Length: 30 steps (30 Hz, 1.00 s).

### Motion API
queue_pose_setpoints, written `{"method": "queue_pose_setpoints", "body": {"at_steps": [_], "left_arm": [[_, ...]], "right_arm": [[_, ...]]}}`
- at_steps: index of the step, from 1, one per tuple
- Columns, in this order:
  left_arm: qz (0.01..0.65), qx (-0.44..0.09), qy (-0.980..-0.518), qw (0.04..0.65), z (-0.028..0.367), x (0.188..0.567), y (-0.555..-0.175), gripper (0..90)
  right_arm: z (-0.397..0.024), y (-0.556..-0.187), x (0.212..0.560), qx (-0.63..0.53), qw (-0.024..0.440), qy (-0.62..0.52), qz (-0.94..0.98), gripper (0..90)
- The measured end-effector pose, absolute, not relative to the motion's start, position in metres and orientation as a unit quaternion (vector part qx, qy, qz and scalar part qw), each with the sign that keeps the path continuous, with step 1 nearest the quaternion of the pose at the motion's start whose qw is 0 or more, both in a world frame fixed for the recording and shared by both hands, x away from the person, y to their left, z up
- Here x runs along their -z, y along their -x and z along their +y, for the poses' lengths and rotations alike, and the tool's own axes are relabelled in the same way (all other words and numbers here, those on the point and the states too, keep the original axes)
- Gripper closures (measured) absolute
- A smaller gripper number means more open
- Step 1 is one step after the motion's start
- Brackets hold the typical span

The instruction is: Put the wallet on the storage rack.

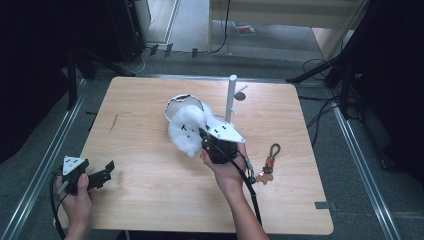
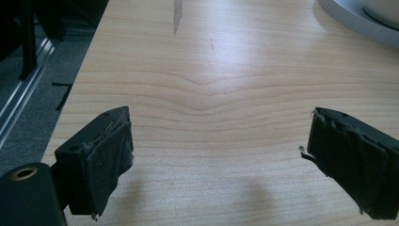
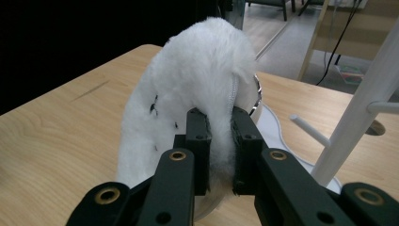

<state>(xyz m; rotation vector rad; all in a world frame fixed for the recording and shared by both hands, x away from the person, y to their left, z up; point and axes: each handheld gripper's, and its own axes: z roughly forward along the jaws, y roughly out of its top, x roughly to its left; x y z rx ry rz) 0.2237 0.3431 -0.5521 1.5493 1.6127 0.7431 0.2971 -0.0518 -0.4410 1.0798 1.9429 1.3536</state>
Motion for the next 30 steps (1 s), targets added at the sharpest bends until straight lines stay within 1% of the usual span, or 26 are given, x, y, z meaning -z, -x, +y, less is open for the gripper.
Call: {"method": "queue_pose_setpoints", "body": {"at_steps": [30], "left_arm": [[0.632,-0.291,-0.607,0.383,0.343,0.552,-0.224,7.8]], "right_arm": [[-0.051,-0.319,0.43,-0.526,0.324,-0.36,0.699,81.1]]}}
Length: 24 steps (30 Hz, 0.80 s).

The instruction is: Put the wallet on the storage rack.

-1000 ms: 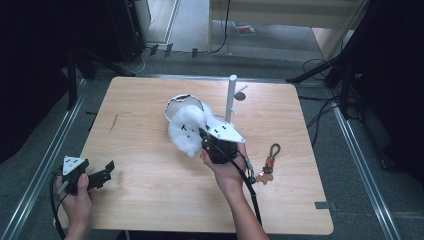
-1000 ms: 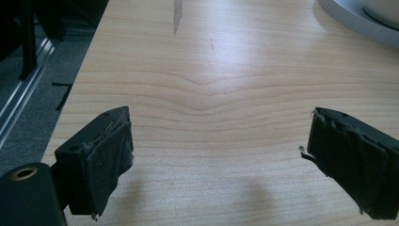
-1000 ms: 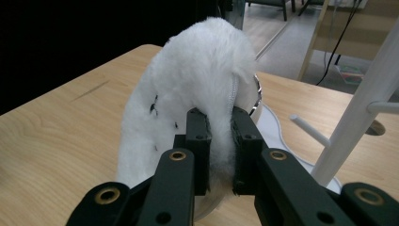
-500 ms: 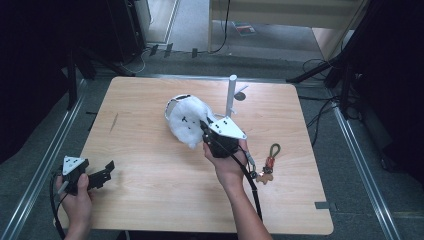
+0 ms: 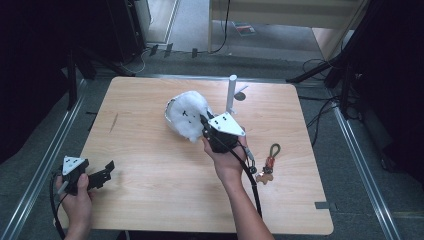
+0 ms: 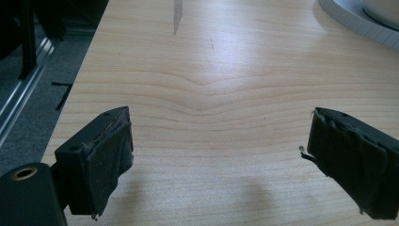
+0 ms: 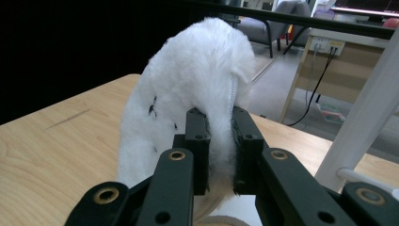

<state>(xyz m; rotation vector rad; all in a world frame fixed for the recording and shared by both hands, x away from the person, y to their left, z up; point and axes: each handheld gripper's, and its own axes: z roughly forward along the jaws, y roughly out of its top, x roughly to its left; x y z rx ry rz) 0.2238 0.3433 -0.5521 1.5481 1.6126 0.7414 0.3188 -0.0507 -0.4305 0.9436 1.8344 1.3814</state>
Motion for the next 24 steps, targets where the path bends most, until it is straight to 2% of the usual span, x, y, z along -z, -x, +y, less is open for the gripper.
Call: {"method": "queue_pose_setpoints", "body": {"at_steps": [11,24], "left_arm": [[0.633,-0.291,-0.607,0.384,0.343,0.552,-0.224,7.8],[0.633,-0.289,-0.607,0.384,0.344,0.552,-0.224,7.8]], "right_arm": [[-0.047,-0.333,0.435,-0.526,0.358,-0.336,0.694,80.7],[-0.037,-0.355,0.448,-0.514,0.374,-0.303,0.71,80.2]]}}
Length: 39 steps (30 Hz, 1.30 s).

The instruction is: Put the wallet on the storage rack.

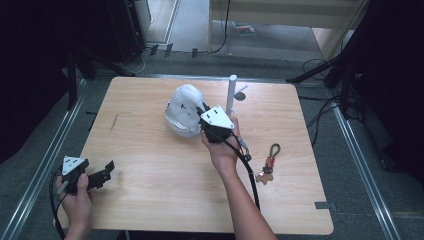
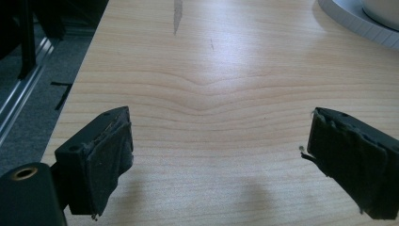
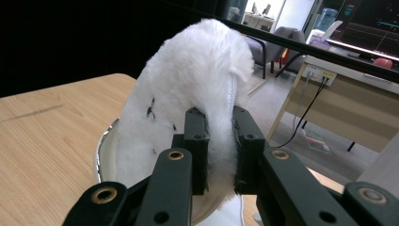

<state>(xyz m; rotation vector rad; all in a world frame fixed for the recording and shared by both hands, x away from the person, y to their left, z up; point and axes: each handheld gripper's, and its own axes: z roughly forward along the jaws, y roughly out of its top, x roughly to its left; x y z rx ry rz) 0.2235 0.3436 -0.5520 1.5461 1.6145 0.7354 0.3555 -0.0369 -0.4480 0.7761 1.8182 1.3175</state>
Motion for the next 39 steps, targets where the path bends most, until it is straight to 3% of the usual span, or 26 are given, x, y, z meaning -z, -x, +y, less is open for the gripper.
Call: {"method": "queue_pose_setpoints", "body": {"at_steps": [15,22,25,26,27,30,39], "left_arm": [[0.635,-0.288,-0.605,0.385,0.344,0.552,-0.224,7.8],[0.635,-0.288,-0.605,0.385,0.344,0.552,-0.224,7.8],[0.635,-0.288,-0.604,0.386,0.344,0.552,-0.224,7.8],[0.635,-0.287,-0.604,0.386,0.344,0.552,-0.224,7.8],[0.635,-0.287,-0.604,0.386,0.344,0.552,-0.224,7.8],[0.636,-0.287,-0.604,0.386,0.344,0.552,-0.224,7.8],[0.635,-0.287,-0.605,0.385,0.344,0.552,-0.224,7.8]], "right_arm": [[-0.018,-0.364,0.459,-0.473,0.424,-0.247,0.732,80.0],[-0.016,-0.373,0.462,-0.469,0.419,-0.261,0.732,79.4],[-0.017,-0.376,0.464,-0.471,0.41,-0.273,0.732,73.7],[-0.017,-0.377,0.464,-0.483,0.388,-0.29,0.729,62.1],[-0.017,-0.377,0.464,-0.483,0.388,-0.29,0.729,62.1],[-0.017,-0.377,0.463,-0.496,0.345,-0.321,0.729,49.8],[-0.022,-0.379,0.466,-0.489,0.294,-0.362,0.737,39.8]]}}
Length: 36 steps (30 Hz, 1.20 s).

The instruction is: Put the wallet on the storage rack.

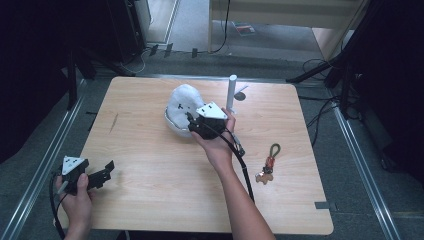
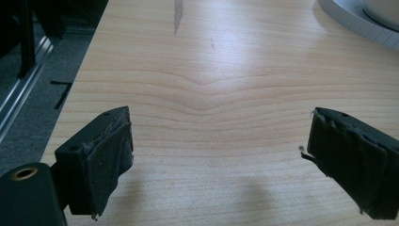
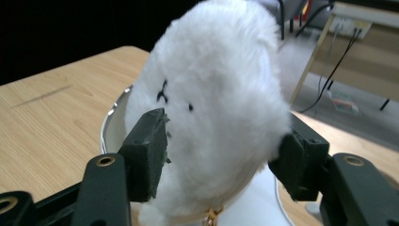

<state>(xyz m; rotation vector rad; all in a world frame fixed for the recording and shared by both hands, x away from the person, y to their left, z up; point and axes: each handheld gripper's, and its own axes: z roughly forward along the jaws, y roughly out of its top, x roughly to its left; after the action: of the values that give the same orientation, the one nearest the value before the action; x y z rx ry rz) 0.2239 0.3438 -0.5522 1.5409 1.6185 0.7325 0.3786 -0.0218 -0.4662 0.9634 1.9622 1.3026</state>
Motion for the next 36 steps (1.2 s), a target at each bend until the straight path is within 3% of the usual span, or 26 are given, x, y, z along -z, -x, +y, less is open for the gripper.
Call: {"method": "queue_pose_setpoints", "body": {"at_steps": [8,15,19,23,28,29,31,34,36], "left_arm": [[0.636,-0.288,-0.604,0.385,0.344,0.552,-0.224,7.8],[0.636,-0.288,-0.604,0.385,0.344,0.552,-0.224,7.8],[0.635,-0.287,-0.605,0.385,0.344,0.552,-0.224,7.8],[0.635,-0.288,-0.605,0.384,0.344,0.552,-0.224,7.8],[0.636,-0.288,-0.605,0.384,0.344,0.552,-0.224,7.8],[0.636,-0.288,-0.605,0.384,0.344,0.552,-0.224,7.8],[0.635,-0.288,-0.605,0.384,0.344,0.552,-0.224,7.8],[0.636,-0.288,-0.604,0.385,0.344,0.552,-0.224,7.8],[0.636,-0.288,-0.604,0.385,0.344,0.552,-0.224,7.8]], "right_arm": [[-0.023,-0.381,0.472,-0.498,0.27,-0.372,0.735,39.6],[-0.026,-0.375,0.469,-0.531,0.268,-0.351,0.723,50.7],[-0.026,-0.374,0.468,-0.539,0.256,-0.347,0.723,49.9],[-0.026,-0.38,0.474,-0.539,0.213,-0.364,0.729,48.9],[-0.024,-0.382,0.478,-0.525,0.212,-0.368,0.738,50.9],[-0.024,-0.382,0.479,-0.522,0.214,-0.368,0.739,54.3],[-0.023,-0.382,0.48,-0.51,0.225,-0.37,0.743,70.4],[-0.021,-0.38,0.478,-0.502,0.249,-0.352,0.75,78.9],[-0.02,-0.379,0.477,-0.497,0.261,-0.341,0.754,79.3]]}}
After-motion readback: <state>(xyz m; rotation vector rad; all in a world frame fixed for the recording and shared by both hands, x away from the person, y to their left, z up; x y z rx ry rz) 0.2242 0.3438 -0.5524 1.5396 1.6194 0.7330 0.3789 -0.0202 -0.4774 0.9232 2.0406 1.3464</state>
